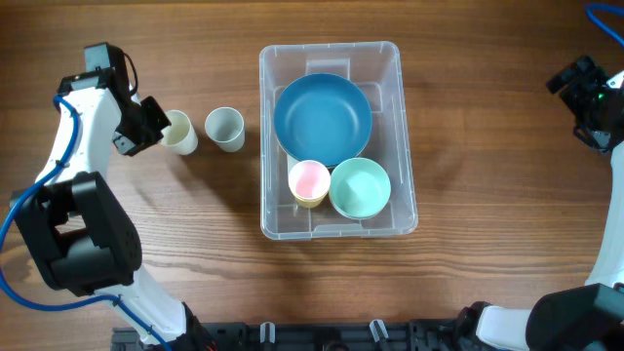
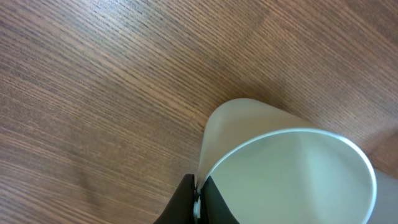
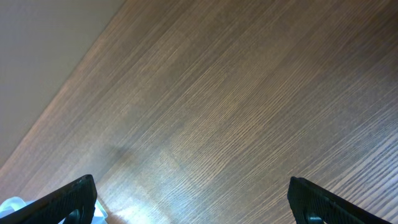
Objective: Pack container
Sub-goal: 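Carry the cream cup into the stacked cups in the bin, release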
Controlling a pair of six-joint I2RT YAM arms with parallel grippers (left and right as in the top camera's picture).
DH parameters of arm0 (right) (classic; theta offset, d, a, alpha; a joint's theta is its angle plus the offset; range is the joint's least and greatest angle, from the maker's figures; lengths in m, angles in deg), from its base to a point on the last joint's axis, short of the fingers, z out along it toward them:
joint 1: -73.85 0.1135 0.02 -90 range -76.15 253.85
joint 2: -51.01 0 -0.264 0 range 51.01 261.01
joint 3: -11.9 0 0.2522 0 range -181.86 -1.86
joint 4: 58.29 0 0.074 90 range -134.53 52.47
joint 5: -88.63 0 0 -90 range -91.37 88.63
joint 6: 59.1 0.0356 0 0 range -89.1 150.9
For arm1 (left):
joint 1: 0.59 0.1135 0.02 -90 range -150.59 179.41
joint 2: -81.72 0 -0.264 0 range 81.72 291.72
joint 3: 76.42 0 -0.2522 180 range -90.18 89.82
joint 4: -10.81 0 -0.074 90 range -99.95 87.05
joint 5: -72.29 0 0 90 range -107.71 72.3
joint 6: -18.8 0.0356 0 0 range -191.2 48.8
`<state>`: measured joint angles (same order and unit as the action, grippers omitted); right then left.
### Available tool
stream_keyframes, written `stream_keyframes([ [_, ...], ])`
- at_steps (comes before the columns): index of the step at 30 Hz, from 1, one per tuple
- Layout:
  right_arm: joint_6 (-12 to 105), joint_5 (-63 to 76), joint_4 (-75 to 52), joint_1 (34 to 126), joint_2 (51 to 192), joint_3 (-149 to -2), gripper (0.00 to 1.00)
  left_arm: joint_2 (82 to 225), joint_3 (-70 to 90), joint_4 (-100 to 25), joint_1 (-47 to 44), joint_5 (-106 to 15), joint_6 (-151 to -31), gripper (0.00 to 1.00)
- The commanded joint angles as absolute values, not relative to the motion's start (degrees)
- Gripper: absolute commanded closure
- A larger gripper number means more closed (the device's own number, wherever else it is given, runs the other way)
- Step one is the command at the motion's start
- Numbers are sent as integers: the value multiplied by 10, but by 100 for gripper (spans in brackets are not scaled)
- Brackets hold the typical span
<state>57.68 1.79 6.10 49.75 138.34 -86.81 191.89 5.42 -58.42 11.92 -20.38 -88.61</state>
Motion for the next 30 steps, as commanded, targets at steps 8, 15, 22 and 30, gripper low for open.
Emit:
stream_keyframes([
  [8, 581, 16, 61, 500, 1388, -872, 0, 1772, -9, -693, 110, -194, -866, 96],
  [15, 581, 16, 61, 500, 1388, -872, 0, 1637, -11, -734, -46, -215, -866, 96],
  [22, 581, 16, 61, 500, 1388, -872, 0, 1659, 11, -744, -235, -206, -884, 96],
  [30, 581, 16, 61, 500, 1388, -872, 0, 1715, 44, -730, -319, -207, -897, 96],
])
